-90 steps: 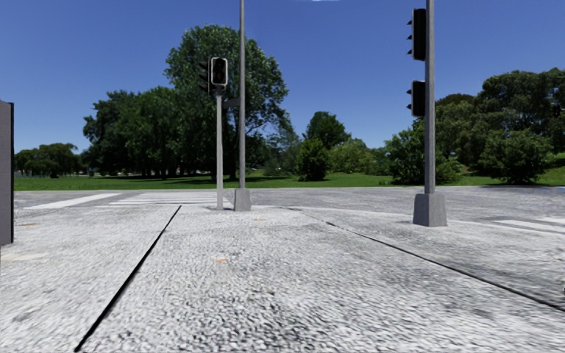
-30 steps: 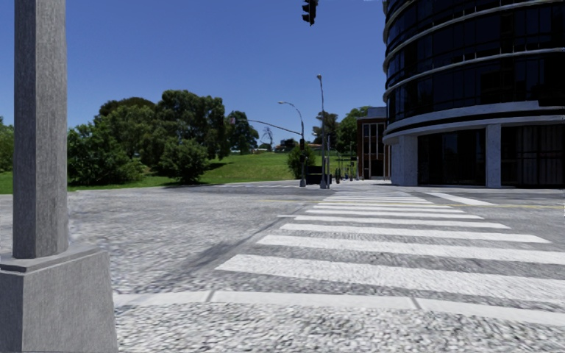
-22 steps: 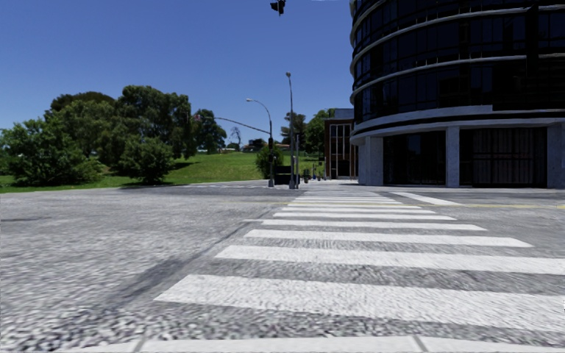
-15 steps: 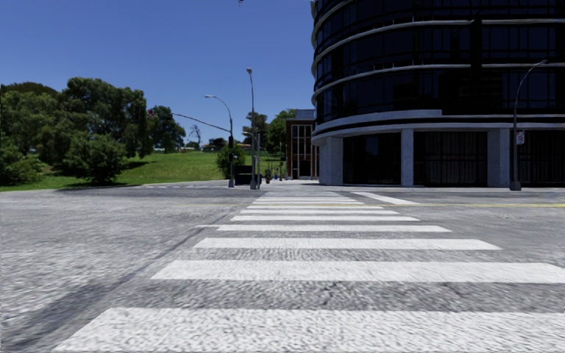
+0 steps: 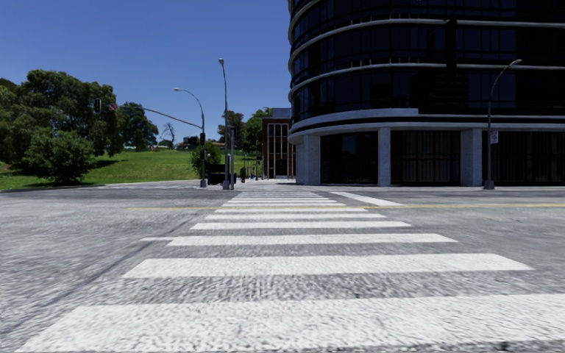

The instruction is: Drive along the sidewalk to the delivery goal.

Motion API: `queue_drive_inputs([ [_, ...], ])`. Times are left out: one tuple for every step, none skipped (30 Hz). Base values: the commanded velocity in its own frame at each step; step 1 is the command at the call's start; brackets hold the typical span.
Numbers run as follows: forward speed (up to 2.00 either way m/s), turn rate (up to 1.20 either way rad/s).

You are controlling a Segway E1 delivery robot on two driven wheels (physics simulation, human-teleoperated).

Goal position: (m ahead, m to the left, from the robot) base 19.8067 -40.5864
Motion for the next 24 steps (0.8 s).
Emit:
queue_drive_inputs([
  [1.22,0.00],
  [1.20,0.00],
  [1.19,0.00],
  [1.19,0.00],
  [1.18,0.00],
  [1.18,0.00],
  [1.18,0.00],
  [1.18,0.00],
  [1.18,0.00],
  [1.18,0.00],
  [1.18,0.00],
  [1.18,0.00],
  [1.18,0.00],
  [1.18,0.00],
  [1.18,0.00],
  [1.18,0.00],
  [1.18,0.00],
  [1.18,0.00],
  [1.18,0.00],
  [1.18,0.00],
  [1.18,0.00],
  [1.18,0.00],
  [1.18,0.00],
  [1.18,0.00],
])
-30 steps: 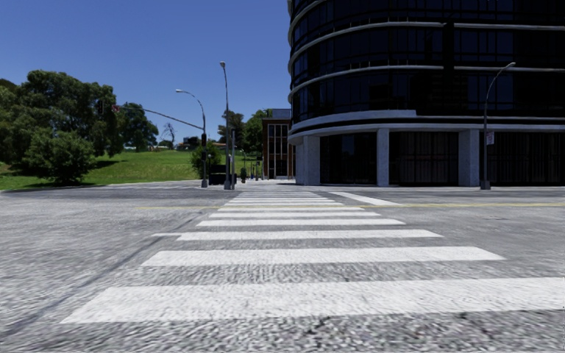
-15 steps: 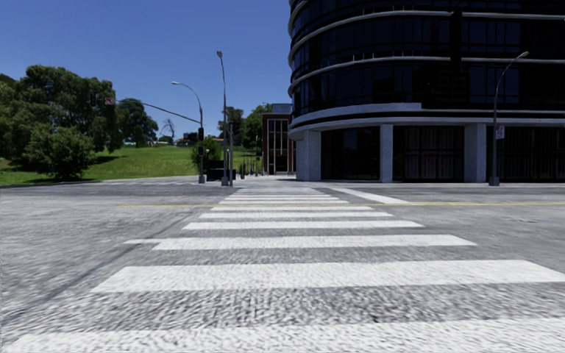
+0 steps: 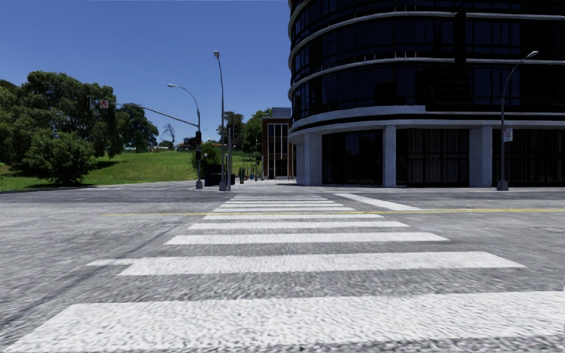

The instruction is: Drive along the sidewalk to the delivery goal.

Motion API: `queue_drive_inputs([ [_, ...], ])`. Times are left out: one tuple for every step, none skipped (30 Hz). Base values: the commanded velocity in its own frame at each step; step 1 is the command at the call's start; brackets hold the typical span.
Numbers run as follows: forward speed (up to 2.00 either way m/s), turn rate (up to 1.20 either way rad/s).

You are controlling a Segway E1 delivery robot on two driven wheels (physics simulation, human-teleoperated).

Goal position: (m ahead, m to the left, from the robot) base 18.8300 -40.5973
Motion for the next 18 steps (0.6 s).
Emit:
queue_drive_inputs([
  [1.18,0.00],
  [1.18,0.00],
  [1.18,0.00],
  [1.18,0.00],
  [1.18,0.00],
  [1.18,0.00],
  [1.18,0.00],
  [1.18,0.00],
  [1.18,0.00],
  [1.97,0.00],
  [1.98,0.00],
  [1.98,0.00],
  [1.98,0.00],
  [1.98,0.00],
  [1.98,0.00],
  [1.98,0.00],
  [1.98,0.00],
  [1.98,0.00],
])
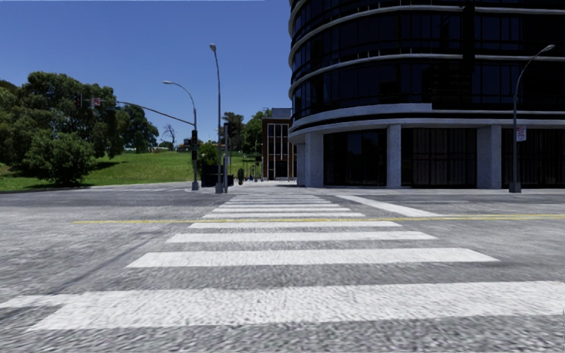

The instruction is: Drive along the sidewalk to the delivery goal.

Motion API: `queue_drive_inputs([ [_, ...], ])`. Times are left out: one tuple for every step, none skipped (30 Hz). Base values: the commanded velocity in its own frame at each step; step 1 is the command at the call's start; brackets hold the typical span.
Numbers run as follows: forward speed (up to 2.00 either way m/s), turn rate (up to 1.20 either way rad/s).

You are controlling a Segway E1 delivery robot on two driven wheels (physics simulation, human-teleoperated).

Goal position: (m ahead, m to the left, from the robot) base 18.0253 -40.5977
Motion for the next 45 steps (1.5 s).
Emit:
queue_drive_inputs([
  [1.98,0.00],
  [1.98,0.00],
  [1.98,0.00],
  [1.98,0.00],
  [1.98,0.00],
  [1.98,0.00],
  [1.98,0.00],
  [1.98,0.00],
  [1.98,0.00],
  [1.98,0.00],
  [1.98,0.00],
  [1.98,0.00],
  [1.98,0.00],
  [1.98,0.00],
  [1.98,0.00],
  [1.98,0.00],
  [1.98,0.00],
  [1.98,0.00],
  [1.98,0.00],
  [1.98,0.00],
  [1.98,0.00],
  [1.98,0.00],
  [1.98,0.00],
  [1.98,0.00],
  [1.98,0.00],
  [1.98,0.00],
  [1.98,0.00],
  [1.98,0.00],
  [1.98,0.00],
  [1.98,0.00],
  [1.98,0.00],
  [1.98,0.00],
  [1.98,0.00],
  [1.98,0.00],
  [1.98,0.00],
  [1.98,0.00],
  [1.98,0.00],
  [1.98,0.00],
  [1.98,0.00],
  [1.98,0.00],
  [1.98,0.00],
  [1.98,0.00],
  [1.98,0.00],
  [1.98,0.00],
  [1.98,0.00],
])
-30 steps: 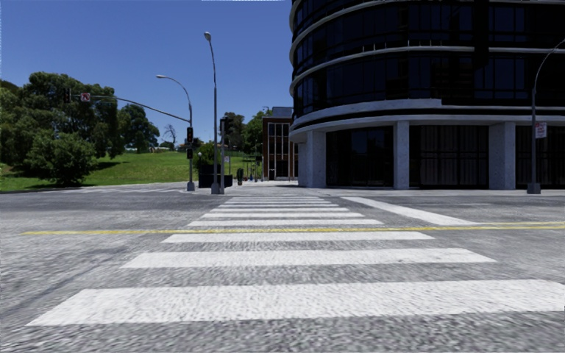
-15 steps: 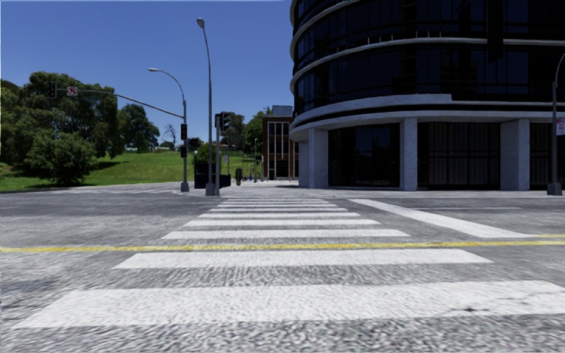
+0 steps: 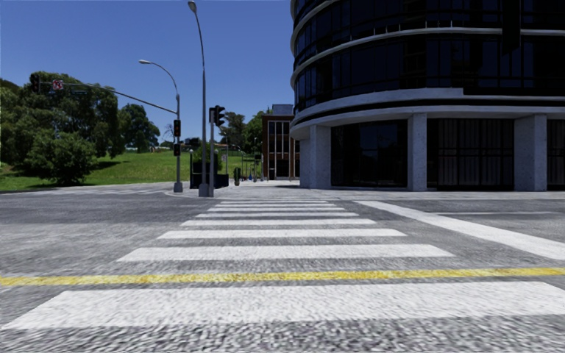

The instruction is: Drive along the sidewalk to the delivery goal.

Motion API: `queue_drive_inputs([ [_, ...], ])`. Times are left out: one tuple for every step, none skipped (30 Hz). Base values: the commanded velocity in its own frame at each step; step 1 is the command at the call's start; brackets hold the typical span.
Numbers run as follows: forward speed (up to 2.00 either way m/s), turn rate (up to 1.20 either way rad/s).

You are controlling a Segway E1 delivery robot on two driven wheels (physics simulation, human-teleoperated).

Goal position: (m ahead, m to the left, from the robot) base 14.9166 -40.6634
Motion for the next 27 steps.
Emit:
queue_drive_inputs([
  [1.98,0.00],
  [1.98,0.00],
  [1.98,0.00],
  [1.98,0.00],
  [1.98,0.00],
  [1.98,0.00],
  [1.98,0.00],
  [1.98,0.00],
  [1.98,0.00],
  [1.98,0.00],
  [1.98,0.00],
  [1.98,0.00],
  [1.98,0.00],
  [1.98,0.00],
  [1.98,0.00],
  [1.98,0.00],
  [1.98,0.00],
  [1.98,0.00],
  [1.98,0.00],
  [1.98,0.00],
  [1.98,0.00],
  [1.98,0.00],
  [1.98,0.00],
  [1.98,0.00],
  [1.98,0.00],
  [1.98,0.00],
  [1.98,0.00],
])
